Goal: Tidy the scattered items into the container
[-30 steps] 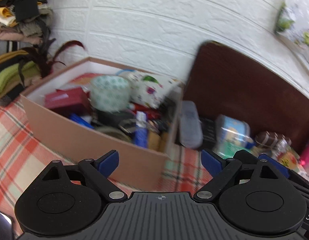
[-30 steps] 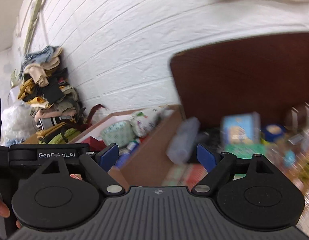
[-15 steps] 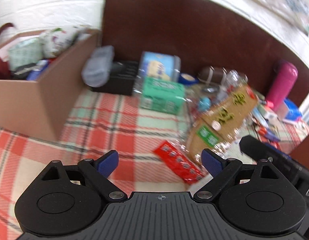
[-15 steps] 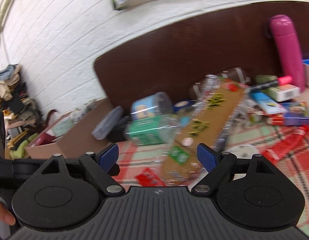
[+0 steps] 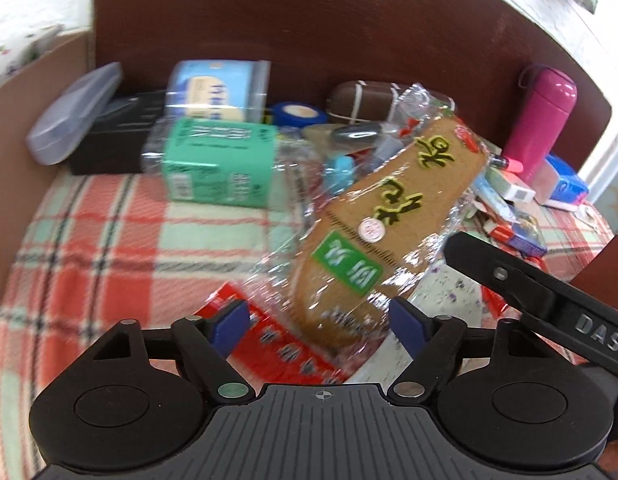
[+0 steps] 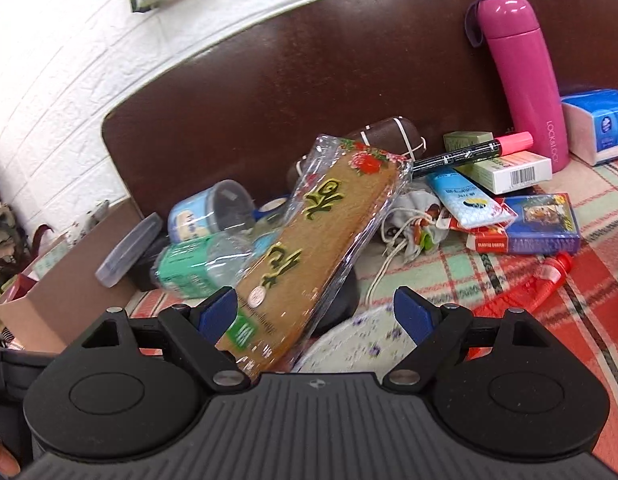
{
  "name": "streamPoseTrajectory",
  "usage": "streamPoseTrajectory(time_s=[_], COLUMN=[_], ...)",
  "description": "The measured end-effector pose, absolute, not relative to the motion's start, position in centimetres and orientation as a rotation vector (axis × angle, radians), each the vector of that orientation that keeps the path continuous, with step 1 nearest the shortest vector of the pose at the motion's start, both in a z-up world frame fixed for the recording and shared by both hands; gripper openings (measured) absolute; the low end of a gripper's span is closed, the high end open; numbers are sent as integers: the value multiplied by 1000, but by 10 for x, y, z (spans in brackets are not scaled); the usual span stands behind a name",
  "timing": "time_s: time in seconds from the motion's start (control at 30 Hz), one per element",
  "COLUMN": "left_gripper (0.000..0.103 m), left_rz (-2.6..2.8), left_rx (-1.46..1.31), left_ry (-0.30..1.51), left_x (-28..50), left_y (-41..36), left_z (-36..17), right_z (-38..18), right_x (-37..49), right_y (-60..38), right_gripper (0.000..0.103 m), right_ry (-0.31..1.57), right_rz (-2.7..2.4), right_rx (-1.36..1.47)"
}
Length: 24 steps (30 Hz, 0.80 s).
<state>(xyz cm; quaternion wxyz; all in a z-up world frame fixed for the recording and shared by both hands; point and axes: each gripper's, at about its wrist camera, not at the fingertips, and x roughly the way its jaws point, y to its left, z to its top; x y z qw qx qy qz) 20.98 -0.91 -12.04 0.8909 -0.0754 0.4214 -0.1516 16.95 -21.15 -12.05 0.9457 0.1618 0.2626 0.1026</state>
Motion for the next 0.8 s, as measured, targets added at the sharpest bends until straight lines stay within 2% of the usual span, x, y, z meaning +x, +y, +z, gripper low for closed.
streamPoseTrajectory(time_s=[0.1, 0.23, 0.27, 0.3, 0.37, 0.43, 0.5, 0.53, 0.57, 0.67, 0.8], left_gripper=[82, 75, 65, 62, 48, 39, 26, 10, 0, 0, 0], left_rz=[-333, -335, -335, -333, -323, -306, -284, -275, -269, -288, -292], left_rx=[-175, -146, -138, -130, -118, -116, -102, -87, -74, -105, -125], left_ry=[887, 886, 883, 879, 875, 876, 871, 864, 857, 865, 844], left_x=[219, 227, 228, 228, 228, 228, 225, 223, 222, 215, 196], left_y=[-12, -17, -17, -17, -16, -14, -13, -13, -13, -5, 10], left_z=[-125, -130, -130, -129, -128, -126, -125, -123, -122, -118, -107], right_z=[-122, -123, -123, -123, -123, -123, -121, -120, -118, -110, -103], right_x=[185, 204, 208, 212, 216, 216, 213, 211, 209, 201, 182], right_y=[-215, -219, -219, -218, -216, -214, -217, -218, -220, -223, -218], right_gripper=[88, 85, 82, 79, 51, 36, 30, 25, 23, 17, 16], right_ry=[539, 540, 545, 550, 566, 579, 580, 580, 580, 589, 625], right_rz=[212, 220, 226, 231, 235, 225, 233, 236, 239, 268, 303], right_rx=[338, 354, 354, 353, 344, 336, 356, 367, 382, 422, 434])
